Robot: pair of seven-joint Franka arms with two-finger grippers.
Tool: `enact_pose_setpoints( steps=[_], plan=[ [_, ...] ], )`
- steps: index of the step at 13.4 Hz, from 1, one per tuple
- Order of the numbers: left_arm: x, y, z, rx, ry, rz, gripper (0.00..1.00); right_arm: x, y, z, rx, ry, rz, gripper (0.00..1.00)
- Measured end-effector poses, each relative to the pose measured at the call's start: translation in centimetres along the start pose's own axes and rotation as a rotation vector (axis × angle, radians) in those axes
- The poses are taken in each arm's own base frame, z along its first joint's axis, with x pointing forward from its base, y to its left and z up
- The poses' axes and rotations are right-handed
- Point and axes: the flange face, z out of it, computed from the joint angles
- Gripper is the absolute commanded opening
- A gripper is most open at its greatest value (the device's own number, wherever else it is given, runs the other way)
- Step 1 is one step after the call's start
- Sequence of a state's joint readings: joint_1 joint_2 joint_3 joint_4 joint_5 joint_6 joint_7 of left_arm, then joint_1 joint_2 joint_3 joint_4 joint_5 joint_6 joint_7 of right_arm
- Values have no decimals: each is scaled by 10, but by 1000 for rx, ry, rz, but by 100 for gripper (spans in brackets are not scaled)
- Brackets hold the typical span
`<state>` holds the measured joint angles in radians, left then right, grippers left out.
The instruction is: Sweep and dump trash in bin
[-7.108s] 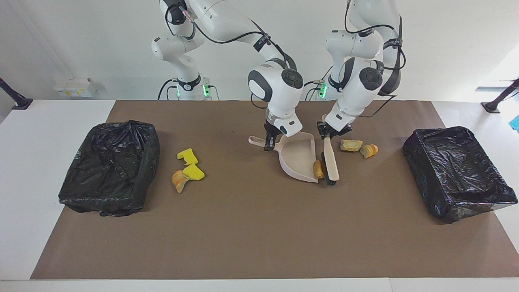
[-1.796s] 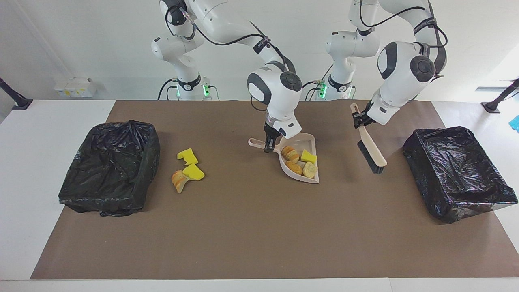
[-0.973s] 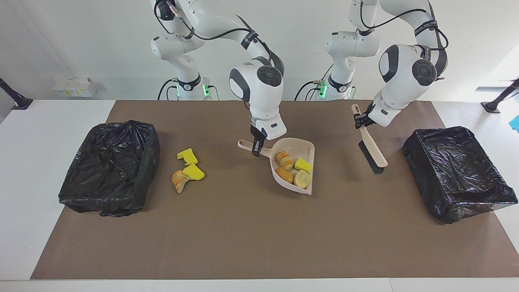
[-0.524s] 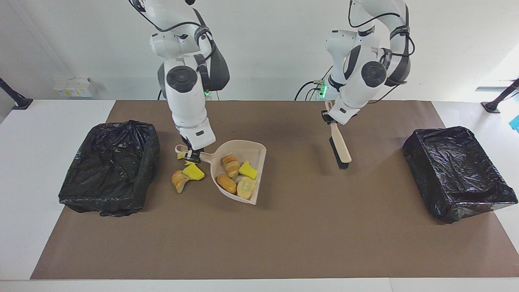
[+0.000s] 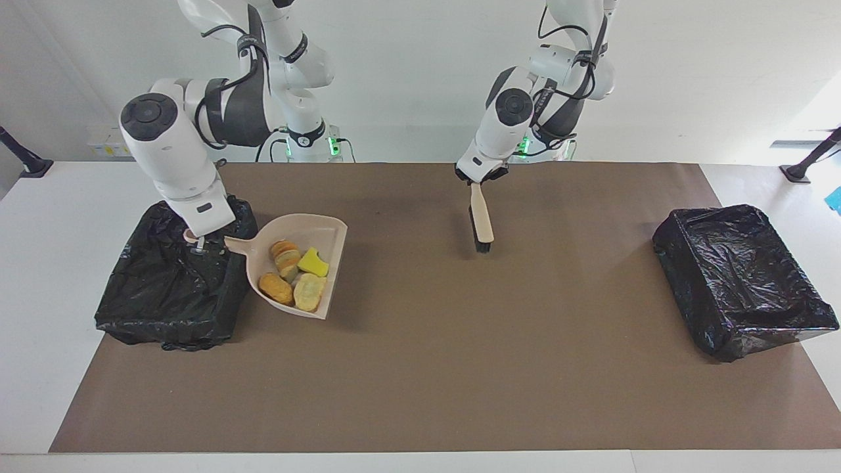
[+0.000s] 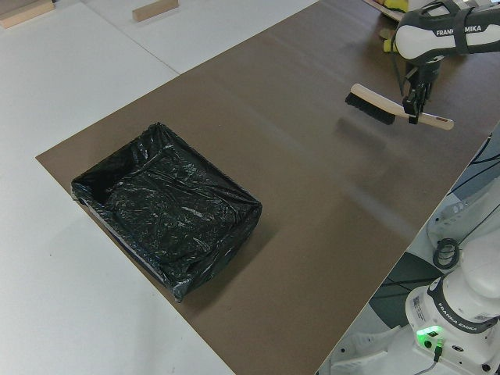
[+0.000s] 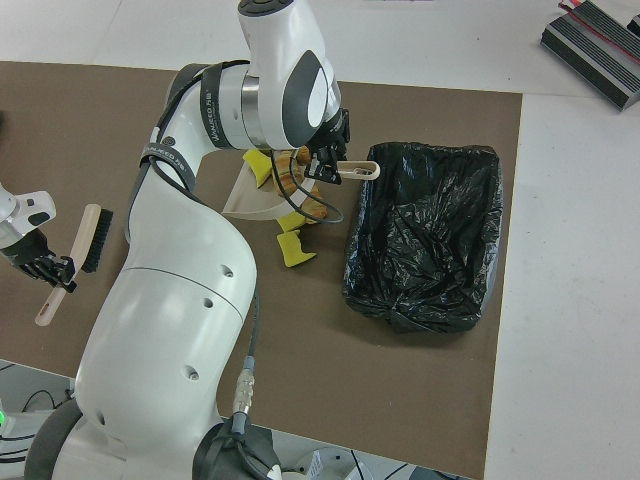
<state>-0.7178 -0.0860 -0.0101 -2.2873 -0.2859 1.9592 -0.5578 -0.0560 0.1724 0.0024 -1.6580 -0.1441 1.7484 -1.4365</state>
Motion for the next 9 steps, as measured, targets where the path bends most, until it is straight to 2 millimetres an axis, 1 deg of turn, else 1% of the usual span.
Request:
enact_pose_setpoints(
  steps=[1,2,3,4,6,8,9],
  plan=[
    [-8,8,13,4,1,6,0,-24,-4,-6,0,-29,-8,0],
    [-14,13,24,6,9,6,0,-53,-7,-11,-3,-63,-28,0],
    [-16,14,30,7,14,5,0,-84,-10,-14,-3,-107,-60,0],
    [-16,14,32,7,15,3,0,-113,-12,-13,7,-158,-87,0],
    [-13,11,31,1,18,-7,0,-160,-17,-10,24,-233,-119,0],
    [-13,8,36,4,14,-39,0,-199,-21,-8,39,-323,-136,0],
    [-13,8,38,3,17,-55,2,-217,-24,-9,52,-390,-156,0]
  ],
)
